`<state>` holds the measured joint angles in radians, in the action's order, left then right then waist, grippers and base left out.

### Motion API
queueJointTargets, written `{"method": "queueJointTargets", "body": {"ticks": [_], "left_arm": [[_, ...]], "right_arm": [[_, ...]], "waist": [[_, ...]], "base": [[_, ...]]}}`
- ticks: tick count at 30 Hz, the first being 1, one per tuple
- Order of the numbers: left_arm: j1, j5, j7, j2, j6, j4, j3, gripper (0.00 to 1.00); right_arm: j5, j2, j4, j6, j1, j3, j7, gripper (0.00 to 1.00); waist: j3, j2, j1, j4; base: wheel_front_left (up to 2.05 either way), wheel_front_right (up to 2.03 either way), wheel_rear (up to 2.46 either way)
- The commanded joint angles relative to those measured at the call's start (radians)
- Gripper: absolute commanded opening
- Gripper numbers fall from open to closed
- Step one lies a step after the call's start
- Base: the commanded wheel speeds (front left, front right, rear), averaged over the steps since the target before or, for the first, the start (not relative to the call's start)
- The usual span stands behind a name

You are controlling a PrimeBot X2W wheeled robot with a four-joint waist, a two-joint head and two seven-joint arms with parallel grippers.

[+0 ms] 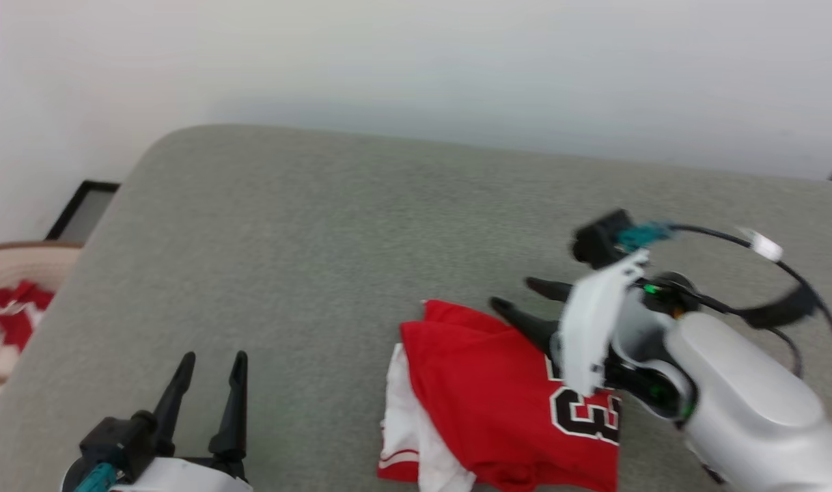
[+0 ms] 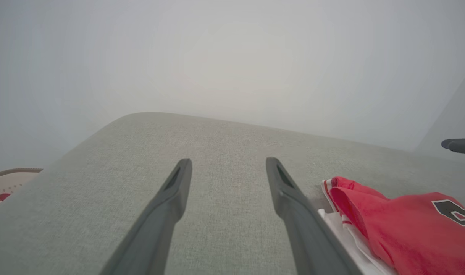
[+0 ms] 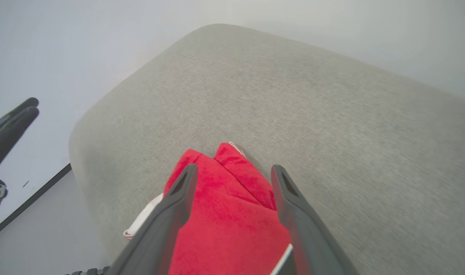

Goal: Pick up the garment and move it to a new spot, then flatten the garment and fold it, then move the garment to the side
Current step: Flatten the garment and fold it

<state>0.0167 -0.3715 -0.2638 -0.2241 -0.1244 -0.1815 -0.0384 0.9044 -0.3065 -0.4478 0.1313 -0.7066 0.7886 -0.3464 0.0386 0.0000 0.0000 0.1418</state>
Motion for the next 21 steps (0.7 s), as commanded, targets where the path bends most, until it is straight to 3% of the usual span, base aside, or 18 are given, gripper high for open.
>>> {"method": "queueJointTargets", "body": {"ticks": [1, 11, 21], "left_arm": [[-0.008, 0.004, 0.000, -0.003, -0.001, 0.004, 0.004, 1.00], [-0.041, 0.027, 0.000, -0.020, 0.012, 0.027, 0.031, 1.00], [-0.064, 0.039, 0.000, -0.036, 0.014, 0.026, 0.043, 1.00]], "right_arm": [[-0.002, -0.014, 0.009, -0.001, 0.021, 0.002, 0.016, 1.00], [-0.062, -0.174, 0.112, -0.001, 0.127, -0.017, 0.274, 1.00], [-0.127, -0.241, 0.107, -0.001, 0.260, -0.148, 0.535, 1.00]], "waist": [[-0.014, 0.0000, 0.0000, -0.043], [-0.029, 0.0000, 0.0000, -0.150], [-0.046, 0.0000, 0.0000, -0.209]], "base": [[0.00, 0.00, 0.00], [0.00, 0.00, 0.00], [0.00, 0.00, 0.00]]}}
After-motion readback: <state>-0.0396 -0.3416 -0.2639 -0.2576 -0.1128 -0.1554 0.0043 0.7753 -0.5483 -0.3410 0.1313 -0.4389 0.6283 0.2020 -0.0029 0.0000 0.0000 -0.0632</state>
